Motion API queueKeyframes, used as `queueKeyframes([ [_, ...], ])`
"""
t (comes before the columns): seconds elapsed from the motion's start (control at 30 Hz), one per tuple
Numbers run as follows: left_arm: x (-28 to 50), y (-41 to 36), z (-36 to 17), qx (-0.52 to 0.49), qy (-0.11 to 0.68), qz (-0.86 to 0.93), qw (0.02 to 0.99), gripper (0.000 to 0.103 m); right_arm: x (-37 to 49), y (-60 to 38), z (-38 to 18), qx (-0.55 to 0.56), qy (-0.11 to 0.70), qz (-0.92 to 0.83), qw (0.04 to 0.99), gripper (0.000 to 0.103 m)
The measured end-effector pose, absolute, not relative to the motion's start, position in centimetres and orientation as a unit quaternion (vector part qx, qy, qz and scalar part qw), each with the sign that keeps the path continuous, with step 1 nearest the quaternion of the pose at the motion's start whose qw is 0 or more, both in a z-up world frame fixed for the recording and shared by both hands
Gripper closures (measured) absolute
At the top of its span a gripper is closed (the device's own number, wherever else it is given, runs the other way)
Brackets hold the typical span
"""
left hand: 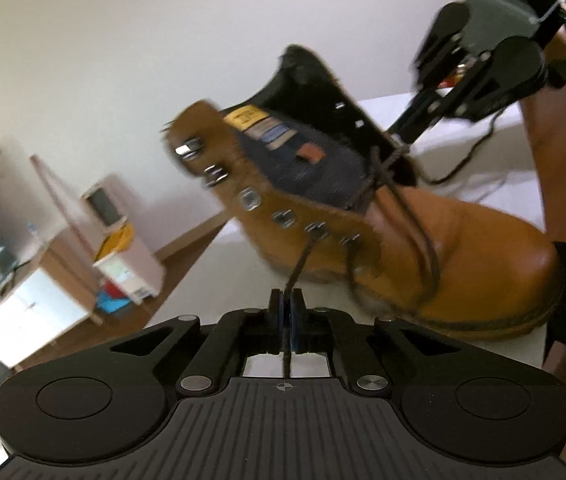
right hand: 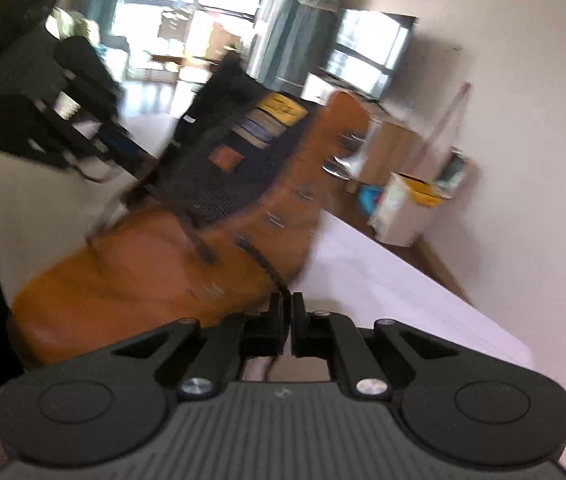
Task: Lace up shoes with both hands
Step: 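Grasp the lace strand below the eyelets with the left tool and pull it away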
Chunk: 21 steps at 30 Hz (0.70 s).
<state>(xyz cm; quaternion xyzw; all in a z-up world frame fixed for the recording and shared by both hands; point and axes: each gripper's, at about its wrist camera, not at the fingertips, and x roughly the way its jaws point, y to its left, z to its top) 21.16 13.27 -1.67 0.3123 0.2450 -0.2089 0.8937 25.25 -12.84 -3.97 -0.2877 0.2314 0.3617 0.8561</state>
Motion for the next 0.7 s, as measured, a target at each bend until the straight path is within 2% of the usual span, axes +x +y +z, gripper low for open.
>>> queueKeyframes([
  [0.3,18.9,14.5,-2.8,0.314,0.279,-0.171,0.891,0.100,25.7,-19.1,-5.0,-0.291,0.284,0.254,0.877,0.100],
  [0.7,18.5,15.6,-3.6,0.295,0.298,-0.154,0.895,0.100,25.5,-20.4,-5.3,-0.274,0.300,0.252,0.878,0.100],
])
